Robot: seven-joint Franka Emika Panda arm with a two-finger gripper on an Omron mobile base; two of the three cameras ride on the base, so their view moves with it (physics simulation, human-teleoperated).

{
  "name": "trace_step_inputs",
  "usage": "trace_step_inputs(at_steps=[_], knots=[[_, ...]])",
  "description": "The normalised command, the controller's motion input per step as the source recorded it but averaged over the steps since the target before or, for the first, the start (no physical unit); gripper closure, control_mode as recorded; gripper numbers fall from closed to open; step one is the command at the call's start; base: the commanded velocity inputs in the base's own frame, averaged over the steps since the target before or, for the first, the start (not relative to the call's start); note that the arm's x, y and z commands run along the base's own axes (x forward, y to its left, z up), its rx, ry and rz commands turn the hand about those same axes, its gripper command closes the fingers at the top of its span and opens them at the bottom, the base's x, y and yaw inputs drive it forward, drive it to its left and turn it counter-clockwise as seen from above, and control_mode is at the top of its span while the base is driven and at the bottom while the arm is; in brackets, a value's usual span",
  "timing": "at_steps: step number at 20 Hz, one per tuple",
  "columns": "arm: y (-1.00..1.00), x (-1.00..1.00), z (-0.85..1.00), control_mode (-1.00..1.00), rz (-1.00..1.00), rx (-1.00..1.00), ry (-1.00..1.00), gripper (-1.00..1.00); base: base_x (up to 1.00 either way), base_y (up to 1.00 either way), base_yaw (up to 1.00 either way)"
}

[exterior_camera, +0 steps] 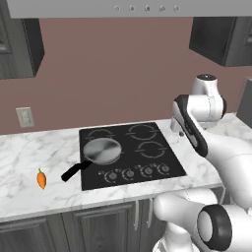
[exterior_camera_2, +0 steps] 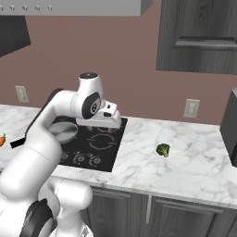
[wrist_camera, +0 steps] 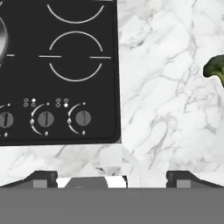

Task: Put the carrot and broccoli in the pan. Then turn on the front left burner and set the heat to medium.

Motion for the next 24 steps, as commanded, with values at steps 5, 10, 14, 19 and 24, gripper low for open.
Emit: trace_step_inputs(at_steps=[5,10,14,19,24], knots=[[-0.53,0.01,-0.15,-1.00,-0.09,-0.10,0.04,-1.00,0.00,0.00,0.00],[-0.56,0.09,0.00,-1.00,-0.14,-0.02,0.00,-1.00,0.00,0.00,0.00],[-0.51,0.01,0.01,-1.00,-0.14,0.00,0.00,-1.00,0.00,0.00,0.00],[-0.33,0.01,0.00,-1.00,-0.07,0.00,0.00,-1.00,0.00,0.00,0.00],[-0.30,0.12,-0.04,-1.00,-0.05,0.00,0.00,-1.00,0.00,0.00,0.00]])
